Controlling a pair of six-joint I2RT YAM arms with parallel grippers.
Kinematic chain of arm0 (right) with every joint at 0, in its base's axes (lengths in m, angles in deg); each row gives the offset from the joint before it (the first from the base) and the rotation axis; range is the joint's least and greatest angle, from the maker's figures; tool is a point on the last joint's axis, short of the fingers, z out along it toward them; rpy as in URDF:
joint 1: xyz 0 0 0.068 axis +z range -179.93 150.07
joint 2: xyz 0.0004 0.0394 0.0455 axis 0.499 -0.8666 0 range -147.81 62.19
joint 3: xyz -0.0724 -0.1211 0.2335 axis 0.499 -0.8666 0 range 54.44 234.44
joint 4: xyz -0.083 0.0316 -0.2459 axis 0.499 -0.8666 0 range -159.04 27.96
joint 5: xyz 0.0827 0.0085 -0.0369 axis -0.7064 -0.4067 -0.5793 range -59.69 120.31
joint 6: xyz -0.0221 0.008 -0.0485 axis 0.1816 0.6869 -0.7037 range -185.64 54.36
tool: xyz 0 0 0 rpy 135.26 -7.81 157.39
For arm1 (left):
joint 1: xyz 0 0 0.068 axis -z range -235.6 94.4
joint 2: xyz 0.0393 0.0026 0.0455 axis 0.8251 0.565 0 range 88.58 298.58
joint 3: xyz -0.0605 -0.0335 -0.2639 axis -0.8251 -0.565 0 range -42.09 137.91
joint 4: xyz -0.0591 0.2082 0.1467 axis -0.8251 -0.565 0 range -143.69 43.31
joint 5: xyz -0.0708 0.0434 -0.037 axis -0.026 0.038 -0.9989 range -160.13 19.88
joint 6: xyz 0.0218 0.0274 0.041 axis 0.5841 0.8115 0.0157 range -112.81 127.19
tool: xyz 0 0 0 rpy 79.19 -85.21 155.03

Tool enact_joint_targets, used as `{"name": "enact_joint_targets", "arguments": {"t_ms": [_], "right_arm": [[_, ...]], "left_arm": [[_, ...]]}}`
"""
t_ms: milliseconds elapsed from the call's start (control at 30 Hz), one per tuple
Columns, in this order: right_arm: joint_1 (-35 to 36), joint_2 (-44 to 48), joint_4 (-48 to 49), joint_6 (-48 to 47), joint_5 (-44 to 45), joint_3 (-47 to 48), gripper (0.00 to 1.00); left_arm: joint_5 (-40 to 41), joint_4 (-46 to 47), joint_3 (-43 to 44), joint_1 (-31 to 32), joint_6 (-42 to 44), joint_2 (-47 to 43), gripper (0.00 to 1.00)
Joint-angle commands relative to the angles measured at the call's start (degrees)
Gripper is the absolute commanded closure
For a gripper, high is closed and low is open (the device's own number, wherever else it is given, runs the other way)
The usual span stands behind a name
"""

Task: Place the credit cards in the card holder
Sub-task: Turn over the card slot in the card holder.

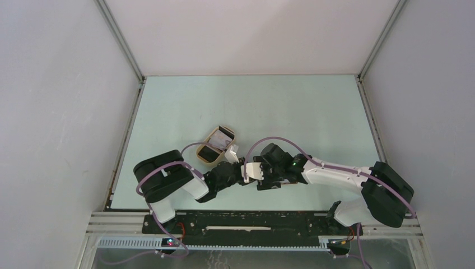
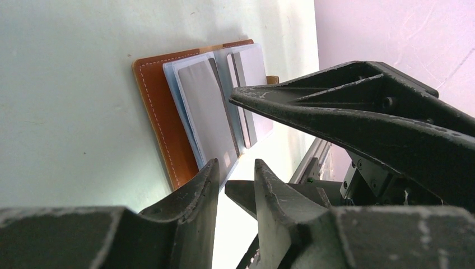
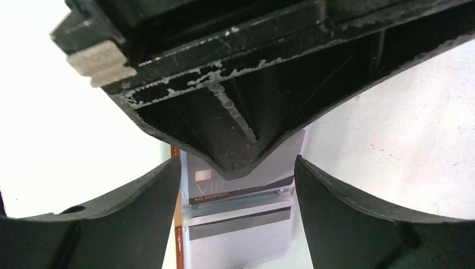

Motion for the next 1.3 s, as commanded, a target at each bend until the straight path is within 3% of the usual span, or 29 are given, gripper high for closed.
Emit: {"name": "enact_joint_targets", "arguments": {"t_ms": [0, 533, 1267], "right_arm": [[-0.81, 2.29, 0.77, 0.32, 0.16, 0.76, 0.19], [-2.14, 3.31, 0.02, 0.32, -0.90, 0.82, 0.30], [-3.03, 3.70, -0.78, 0.41, -1.77, 1.06, 0.35]], "left_arm": [[-0.58, 1.83, 1.63, -0.28, 1.52, -0.70, 0.65], [-0.46, 1.29, 1.35, -0.97, 4.04, -3.18, 0.65], [-3.73, 1.38, 5.46, -1.86, 4.00, 1.51, 0.64]]}}
